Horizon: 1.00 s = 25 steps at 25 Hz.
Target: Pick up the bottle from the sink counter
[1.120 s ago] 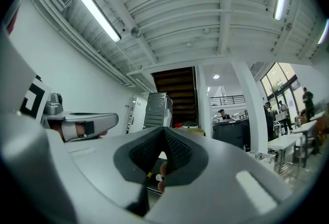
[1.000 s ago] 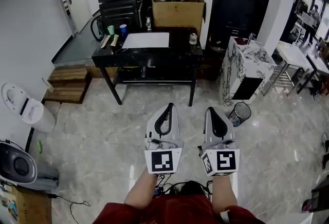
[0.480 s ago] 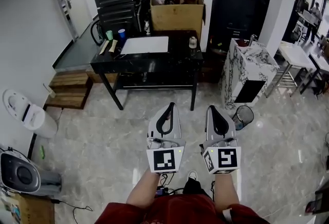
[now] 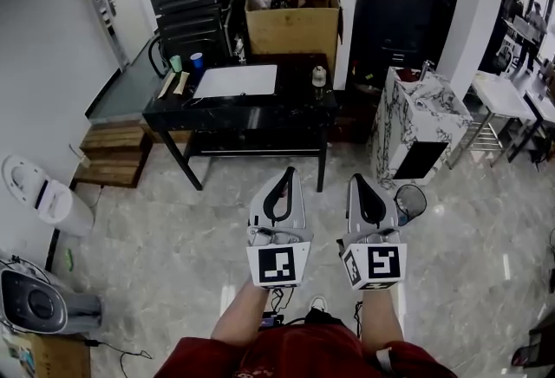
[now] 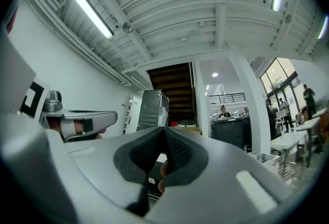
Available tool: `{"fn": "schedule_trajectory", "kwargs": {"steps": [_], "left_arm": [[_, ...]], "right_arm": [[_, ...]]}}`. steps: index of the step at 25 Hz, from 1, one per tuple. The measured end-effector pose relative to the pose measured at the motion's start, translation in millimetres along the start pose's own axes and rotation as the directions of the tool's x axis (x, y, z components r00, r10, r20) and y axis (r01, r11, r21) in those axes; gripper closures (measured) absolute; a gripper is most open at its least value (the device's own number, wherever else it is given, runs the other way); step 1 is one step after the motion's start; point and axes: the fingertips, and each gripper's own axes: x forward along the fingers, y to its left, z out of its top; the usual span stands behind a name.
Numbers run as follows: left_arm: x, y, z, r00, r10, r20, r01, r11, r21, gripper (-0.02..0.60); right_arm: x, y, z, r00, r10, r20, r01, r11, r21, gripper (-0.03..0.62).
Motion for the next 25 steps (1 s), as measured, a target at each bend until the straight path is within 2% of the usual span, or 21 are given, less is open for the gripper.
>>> {"fn": "schedule_trajectory", "kwargs": {"steps": [16, 25], "left_arm": [[101.0, -50.0, -26.9, 1.0, -0.004, -0.012, 0.004, 1.0, 0.015, 0.58], [122.9, -55.7, -42.1, 0.999, 0.024, -0.024, -0.023, 0.999, 0.028, 0.58]], "right_arm": [[54.8, -101.4, -15.6, 1.0, 0.0, 0.004, 0.0, 1.0, 0.027, 0.592], [73.2, -122.8, -33.1, 1.0, 0.017, -0.01, -0.017, 0.999, 0.044, 0.592]]}}
